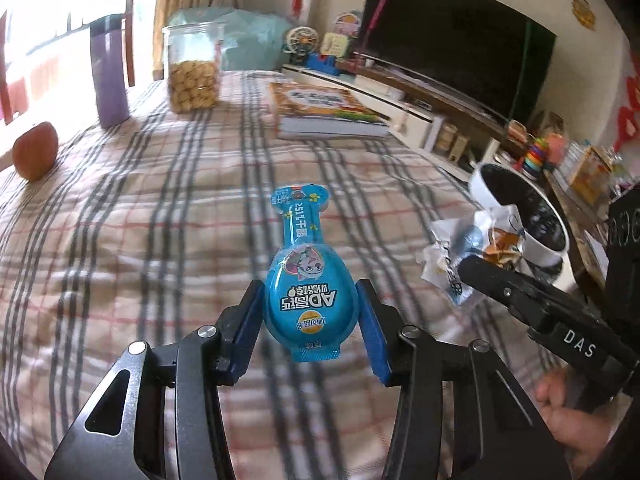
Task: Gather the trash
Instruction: 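Carry the blue package and cartoon wrapper over the bin with both tools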
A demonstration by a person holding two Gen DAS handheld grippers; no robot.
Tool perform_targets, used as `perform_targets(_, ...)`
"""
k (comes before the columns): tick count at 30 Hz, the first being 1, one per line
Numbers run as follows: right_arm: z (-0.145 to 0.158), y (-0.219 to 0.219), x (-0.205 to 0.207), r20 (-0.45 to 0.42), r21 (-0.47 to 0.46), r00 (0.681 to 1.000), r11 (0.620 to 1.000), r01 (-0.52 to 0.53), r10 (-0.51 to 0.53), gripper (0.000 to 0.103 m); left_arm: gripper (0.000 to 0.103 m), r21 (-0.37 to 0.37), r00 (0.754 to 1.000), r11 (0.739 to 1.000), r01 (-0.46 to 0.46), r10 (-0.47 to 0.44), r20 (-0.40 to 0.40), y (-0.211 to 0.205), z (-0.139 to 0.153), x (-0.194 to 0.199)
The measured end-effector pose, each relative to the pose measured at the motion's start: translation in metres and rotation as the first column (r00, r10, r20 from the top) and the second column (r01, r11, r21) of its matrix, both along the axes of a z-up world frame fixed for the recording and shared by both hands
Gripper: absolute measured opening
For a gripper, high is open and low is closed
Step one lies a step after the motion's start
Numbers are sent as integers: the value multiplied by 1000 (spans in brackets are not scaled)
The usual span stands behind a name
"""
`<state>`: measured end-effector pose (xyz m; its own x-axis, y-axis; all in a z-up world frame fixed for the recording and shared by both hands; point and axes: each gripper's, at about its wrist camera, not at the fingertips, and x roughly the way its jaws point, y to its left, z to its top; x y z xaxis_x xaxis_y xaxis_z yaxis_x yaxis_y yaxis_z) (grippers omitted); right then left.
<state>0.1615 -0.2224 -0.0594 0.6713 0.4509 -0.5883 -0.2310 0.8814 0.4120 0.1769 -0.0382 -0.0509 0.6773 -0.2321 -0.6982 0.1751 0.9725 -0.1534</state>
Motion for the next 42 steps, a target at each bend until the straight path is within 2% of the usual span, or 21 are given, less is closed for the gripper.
perform_targets(11,15,-29,-23,34,-20,999,999,32,-31,30,45,12,997,997,80,-81,17,-38,7,-13)
perform_targets(28,24,-58,-44,69,-1,994,996,87,-87,30,45,38,989,989,141,-143,44,-75,15,-28)
perform_targets(42,27,-96,-51,66,-4,985,987,160,-160,30,45,47,968,971,236,-239,74,-119,30,-25)
